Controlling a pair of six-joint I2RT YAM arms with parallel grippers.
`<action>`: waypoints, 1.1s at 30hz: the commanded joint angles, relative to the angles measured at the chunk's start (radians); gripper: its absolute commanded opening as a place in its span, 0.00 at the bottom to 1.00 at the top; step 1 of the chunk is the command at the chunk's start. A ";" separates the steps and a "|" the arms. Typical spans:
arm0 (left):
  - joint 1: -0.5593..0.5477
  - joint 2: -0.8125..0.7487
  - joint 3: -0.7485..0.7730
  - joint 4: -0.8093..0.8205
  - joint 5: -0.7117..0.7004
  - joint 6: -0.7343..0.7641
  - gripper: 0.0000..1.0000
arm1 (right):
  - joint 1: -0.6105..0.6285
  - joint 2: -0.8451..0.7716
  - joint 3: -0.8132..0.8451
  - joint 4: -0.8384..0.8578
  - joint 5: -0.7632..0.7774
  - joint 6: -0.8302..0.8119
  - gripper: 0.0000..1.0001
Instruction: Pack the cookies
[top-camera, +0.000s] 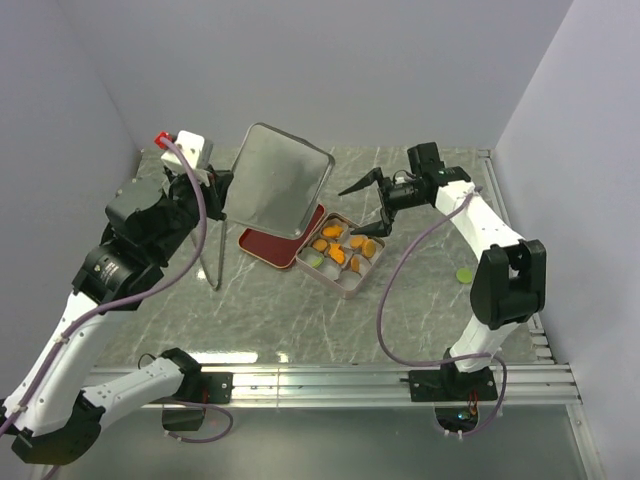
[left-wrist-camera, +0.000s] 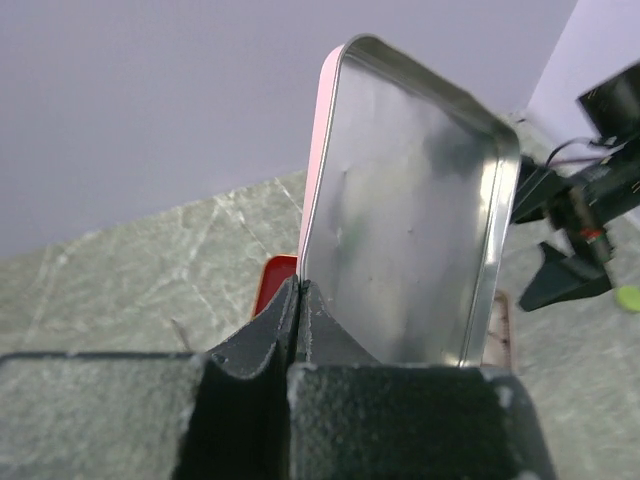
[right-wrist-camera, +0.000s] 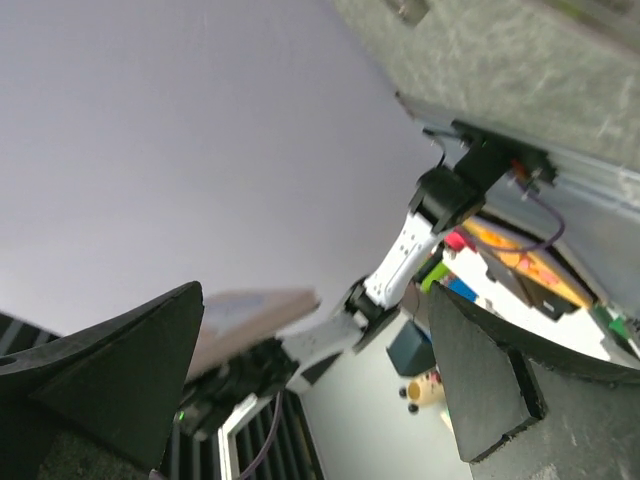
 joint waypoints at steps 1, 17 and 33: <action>-0.006 -0.058 -0.074 0.219 0.021 0.130 0.01 | 0.043 0.001 0.091 -0.080 -0.101 0.008 1.00; -0.031 -0.079 -0.139 0.287 -0.005 0.131 0.01 | 0.214 -0.031 0.088 0.401 -0.137 0.520 1.00; -0.075 -0.068 -0.171 0.333 -0.117 0.199 0.01 | 0.237 -0.088 0.077 0.542 -0.166 0.674 1.00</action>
